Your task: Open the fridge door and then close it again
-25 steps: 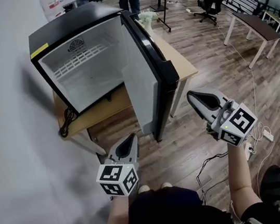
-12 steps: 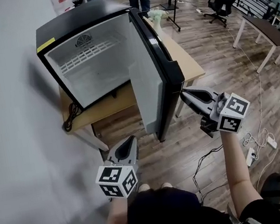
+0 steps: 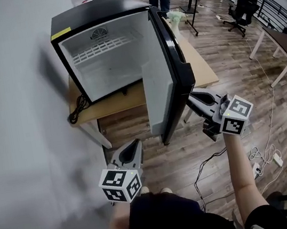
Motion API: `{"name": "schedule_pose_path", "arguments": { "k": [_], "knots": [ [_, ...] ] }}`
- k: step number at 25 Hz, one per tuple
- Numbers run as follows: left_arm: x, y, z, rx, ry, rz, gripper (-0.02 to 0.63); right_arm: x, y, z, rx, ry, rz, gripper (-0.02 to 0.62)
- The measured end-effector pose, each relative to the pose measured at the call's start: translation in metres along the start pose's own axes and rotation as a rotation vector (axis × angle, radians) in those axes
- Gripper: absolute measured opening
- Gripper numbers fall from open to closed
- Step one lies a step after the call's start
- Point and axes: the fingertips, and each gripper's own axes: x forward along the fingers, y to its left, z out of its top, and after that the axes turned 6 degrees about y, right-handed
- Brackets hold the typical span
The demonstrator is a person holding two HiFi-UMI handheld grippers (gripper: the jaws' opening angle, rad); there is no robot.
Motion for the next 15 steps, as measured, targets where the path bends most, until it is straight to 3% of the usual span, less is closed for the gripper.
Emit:
{"name": "schedule_pose_path", "arguments": {
  "k": [10,15],
  "knots": [
    [-0.014,0.007,-0.005,-0.014,-0.053,0.100,0.012,0.030,0.017,0.003,-0.048,0.006,0.029,-0.011],
    [-0.031,0.026,-0.008,-0.038,-0.071,0.150,0.011,0.057,0.031,0.005,-0.016,-0.009,0.049,-0.011]
  ]
}}
